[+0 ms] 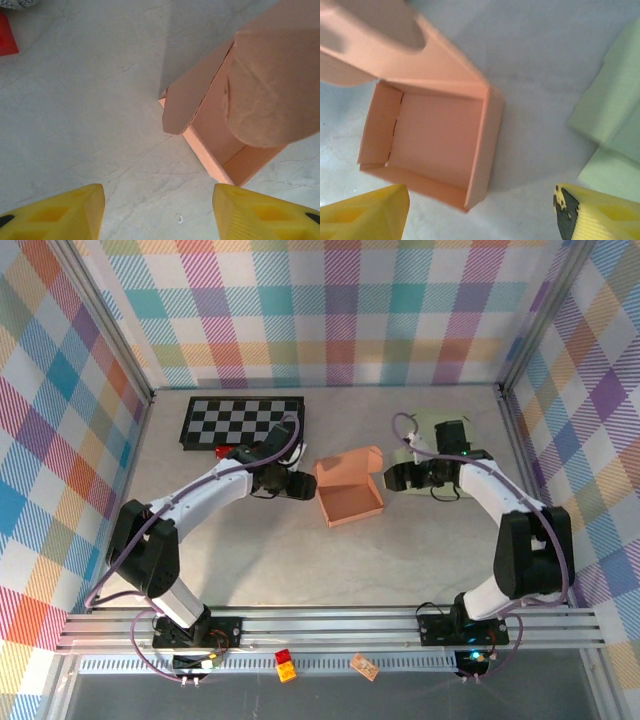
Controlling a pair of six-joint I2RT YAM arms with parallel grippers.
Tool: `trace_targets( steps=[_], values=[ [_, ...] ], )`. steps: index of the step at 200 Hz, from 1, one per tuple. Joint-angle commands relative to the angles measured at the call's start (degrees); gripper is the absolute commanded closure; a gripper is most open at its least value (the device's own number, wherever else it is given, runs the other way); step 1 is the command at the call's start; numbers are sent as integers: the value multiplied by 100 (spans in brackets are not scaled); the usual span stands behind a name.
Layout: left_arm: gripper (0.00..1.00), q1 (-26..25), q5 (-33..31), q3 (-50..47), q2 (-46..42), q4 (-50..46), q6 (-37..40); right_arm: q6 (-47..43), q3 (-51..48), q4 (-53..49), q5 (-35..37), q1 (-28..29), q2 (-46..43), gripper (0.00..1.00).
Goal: Fold the paper box
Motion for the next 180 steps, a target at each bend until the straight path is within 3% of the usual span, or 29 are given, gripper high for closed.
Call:
trace_targets(
  steps=[1,55,103,127,180],
  values=[
    [41,-12,-14,235,124,15,204,-941,233,938,-1193,-79,185,23],
    [42,-12,12,400,347,34,275,-1638,687,658,-1127,1,734,24],
    [43,-12,-71,805,663,-151,380,-1985,1020,259,-331,346,874,30],
    [45,-12,-146,962,760,-248,432,-2081,1298,-65,-110,530,986,36],
    [57,-12,-78,1186,972,-326,452,-2090,1579,-432,308,729,1170,54]
  ],
)
